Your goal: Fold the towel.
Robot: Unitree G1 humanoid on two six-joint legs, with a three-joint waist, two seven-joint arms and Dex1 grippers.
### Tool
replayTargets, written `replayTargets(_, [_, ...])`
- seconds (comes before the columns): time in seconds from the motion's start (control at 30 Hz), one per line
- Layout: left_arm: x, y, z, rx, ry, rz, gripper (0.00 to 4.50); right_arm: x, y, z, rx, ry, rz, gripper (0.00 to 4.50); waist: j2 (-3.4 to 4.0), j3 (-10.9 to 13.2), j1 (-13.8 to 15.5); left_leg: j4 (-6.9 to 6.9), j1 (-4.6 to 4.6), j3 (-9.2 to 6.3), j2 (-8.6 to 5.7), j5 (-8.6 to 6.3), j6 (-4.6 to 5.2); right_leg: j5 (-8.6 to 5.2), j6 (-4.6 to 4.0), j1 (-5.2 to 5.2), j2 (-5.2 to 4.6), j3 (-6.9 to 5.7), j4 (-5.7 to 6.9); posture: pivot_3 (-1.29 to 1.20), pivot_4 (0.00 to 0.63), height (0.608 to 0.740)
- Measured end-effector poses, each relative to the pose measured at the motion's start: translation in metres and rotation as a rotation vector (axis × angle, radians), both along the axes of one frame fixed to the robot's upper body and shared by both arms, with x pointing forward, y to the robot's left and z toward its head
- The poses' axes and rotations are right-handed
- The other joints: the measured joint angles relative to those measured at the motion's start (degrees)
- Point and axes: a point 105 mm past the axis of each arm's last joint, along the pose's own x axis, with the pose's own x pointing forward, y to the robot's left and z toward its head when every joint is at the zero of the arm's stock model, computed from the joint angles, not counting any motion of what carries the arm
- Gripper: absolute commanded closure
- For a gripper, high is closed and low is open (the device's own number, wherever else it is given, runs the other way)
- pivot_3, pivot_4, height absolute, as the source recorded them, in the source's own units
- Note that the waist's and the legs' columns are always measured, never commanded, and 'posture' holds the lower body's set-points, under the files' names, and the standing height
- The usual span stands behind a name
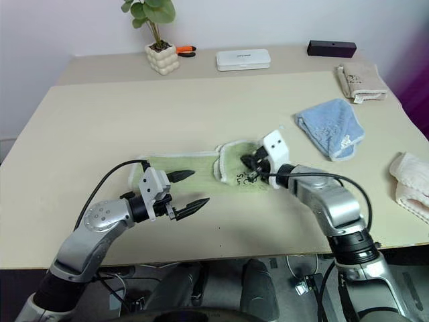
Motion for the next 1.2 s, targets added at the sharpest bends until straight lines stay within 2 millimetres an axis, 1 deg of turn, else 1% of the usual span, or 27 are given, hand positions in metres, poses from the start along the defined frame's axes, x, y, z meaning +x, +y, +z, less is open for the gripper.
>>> replayTargets(0.03, [0.000,0.003,-0.001,-0.001,0.005,0.016,0.22,-0.003,0.004,-0.006,-0.014,-0.001,0.025,4.45,0.00,0.0,0.0,0.00,0.00,0.00,0.00,-0.01,0.00,0.00,0.00,0.00,0.00,0.00,0.00,0.00,0.150,0.740])
replayTargets(0.1, [-0.001,0.008,-0.005,0.000,0.025,0.050,0.22,-0.004,0.009,-0.010,-0.039,-0.033,0.053,4.45,0.01,0.0,-0.2,0.00,0.05,0.01,0.01,-0.03,-0.01,0.00,0.00,0.03,0.01,0.01,0.01,0.00,0.150,0.740])
replayTargets(0.27, [-0.005,0.023,-0.003,-0.045,0.043,0.167,0.22,-0.001,0.008,-0.005,-0.027,-0.072,0.045,4.45,-0.03,0.0,0.0,0.00,0.07,-0.03,0.05,-0.08,0.06,0.01,-0.02,0.04,0.06,0.01,0.04,0.00,0.150,0.740])
replayTargets(0.3, [-0.005,0.027,-0.002,-0.063,0.053,0.192,0.22,0.000,0.007,-0.003,-0.022,-0.076,0.041,4.23,-0.03,0.0,0.0,0.00,0.07,-0.03,0.05,-0.08,0.06,0.01,-0.02,0.04,0.05,0.01,0.04,0.00,0.150,0.740])
replayTargets(0.33, [-0.007,0.033,0.001,-0.119,0.075,0.239,0.22,0.000,0.007,0.003,-0.009,-0.082,0.054,3.94,-0.03,0.0,-0.1,0.01,0.04,-0.02,0.04,-0.08,0.06,0.01,-0.02,0.01,0.05,0.01,0.03,0.00,0.150,0.740])
replayTargets(0.37, [-0.010,0.040,0.003,-0.170,0.098,0.286,0.11,0.000,0.006,0.011,0.005,-0.097,0.068,3.64,-0.02,0.0,-0.1,0.01,0.04,-0.01,0.04,-0.08,0.06,0.01,-0.02,0.01,0.04,0.02,0.03,0.00,0.150,0.740])
replayTargets(0.4, [-0.013,0.046,0.004,-0.204,0.119,0.324,0.00,0.000,0.004,0.020,0.005,-0.116,0.086,3.16,-0.02,0.0,-0.1,0.00,0.04,-0.02,0.05,-0.09,0.05,0.01,-0.02,-0.01,0.04,0.02,0.02,0.00,0.150,0.740])
replayTargets(0.5, [-0.023,0.066,0.000,-0.282,0.210,0.436,0.00,-0.003,0.005,0.057,0.008,-0.214,0.161,1.67,-0.04,0.0,0.1,0.01,0.04,-0.06,0.10,-0.10,0.03,0.00,-0.03,0.01,0.10,-0.01,0.04,0.00,0.150,0.740])
replayTargets(0.6, [-0.038,0.076,-0.013,-0.374,0.352,0.522,0.00,-0.015,0.022,0.076,0.018,-0.272,0.278,0.12,-0.05,0.0,0.0,0.01,0.05,-0.03,0.12,-0.11,0.04,0.00,-0.03,0.05,0.10,0.00,-0.01,0.00,0.150,0.740])
replayTargets(0.67, [-0.045,0.082,-0.023,-0.465,0.460,0.604,0.00,-0.023,0.031,0.080,0.013,-0.287,0.343,0.05,-0.07,0.0,0.1,0.03,0.04,-0.04,0.12,-0.11,0.04,-0.01,-0.03,0.06,0.09,-0.01,0.00,0.00,0.150,0.740])
replayTargets(0.73, [-0.044,0.089,-0.025,-0.538,0.506,0.684,0.00,-0.029,0.038,0.079,0.007,-0.283,0.391,0.05,-0.12,0.0,0.5,0.06,0.04,-0.10,0.12,-0.10,0.03,-0.01,-0.03,0.08,0.09,-0.05,0.00,0.00,0.150,0.740])
replayTargets(0.8, [-0.038,0.100,-0.028,-0.613,0.552,0.777,0.00,-0.035,0.043,0.077,0.002,-0.277,0.436,0.05,-0.13,0.0,0.7,0.08,0.04,-0.08,0.12,-0.10,0.02,-0.01,-0.03,0.09,0.09,-0.04,0.00,0.00,0.150,0.740])
replayTargets(0.87, [-0.032,0.102,-0.027,-0.669,0.579,0.816,0.00,-0.038,0.046,0.075,-0.003,-0.275,0.457,0.05,-0.14,0.0,0.9,0.08,0.05,-0.05,0.11,-0.09,0.01,0.00,-0.04,0.09,0.09,-0.03,0.00,0.00,0.150,0.740])
replayTargets(0.93, [-0.015,0.105,-0.024,-0.782,0.610,0.864,0.00,-0.040,0.048,0.070,-0.016,-0.276,0.472,0.05,-0.12,0.0,1.5,0.09,0.08,-0.06,0.11,-0.08,0.00,0.00,-0.04,0.10,0.09,-0.04,0.02,0.00,0.150,0.740])
replayTargets(1.03, [0.005,0.106,-0.021,-0.832,0.646,0.899,0.85,-0.046,0.055,0.064,-0.022,-0.267,0.505,0.00,-0.12,-0.1,1.6,0.09,0.09,-0.07,0.12,-0.04,-0.08,0.04,-0.09,0.11,0.12,-0.04,0.05,0.00,0.150,0.740])
replayTargets(1.07, [0.011,0.107,-0.021,-0.842,0.659,0.912,1.30,-0.046,0.056,0.064,-0.026,-0.270,0.508,0.00,-0.13,-0.1,1.6,0.09,0.09,-0.07,0.12,-0.04,-0.08,0.04,-0.09,0.10,0.12,-0.04,0.05,0.00,0.150,0.740])
replayTargets(1.1, [0.016,0.107,-0.022,-0.851,0.676,0.922,1.88,-0.047,0.057,0.065,-0.028,-0.277,0.511,0.00,-0.13,-0.1,1.6,0.09,0.09,-0.07,0.12,-0.04,-0.08,0.04,-0.09,0.10,0.12,-0.04,0.04,0.00,0.150,0.740])
replayTargets(1.13, [0.020,0.107,-0.023,-0.855,0.690,0.927,2.33,-0.048,0.058,0.065,-0.029,-0.281,0.513,0.00,-0.14,-0.1,1.6,0.09,0.09,-0.06,0.11,-0.04,-0.08,0.04,-0.09,0.10,0.12,-0.03,0.03,0.00,0.150,0.740])
replayTargets(1.17, [0.023,0.107,-0.025,-0.860,0.708,0.933,2.94,-0.049,0.060,0.065,-0.026,-0.283,0.516,0.00,-0.14,-0.1,1.6,0.09,0.08,-0.06,0.11,-0.04,-0.09,0.04,-0.09,0.10,0.12,-0.04,0.02,0.00,0.150,0.740])
replayTargets(1.2, [0.025,0.106,-0.026,-0.863,0.721,0.932,3.46,-0.050,0.062,0.065,-0.023,-0.285,0.520,0.00,-0.14,-0.1,1.6,0.09,0.08,-0.06,0.11,-0.03,-0.10,0.04,-0.09,0.09,0.12,-0.03,0.02,0.00,0.150,0.740])
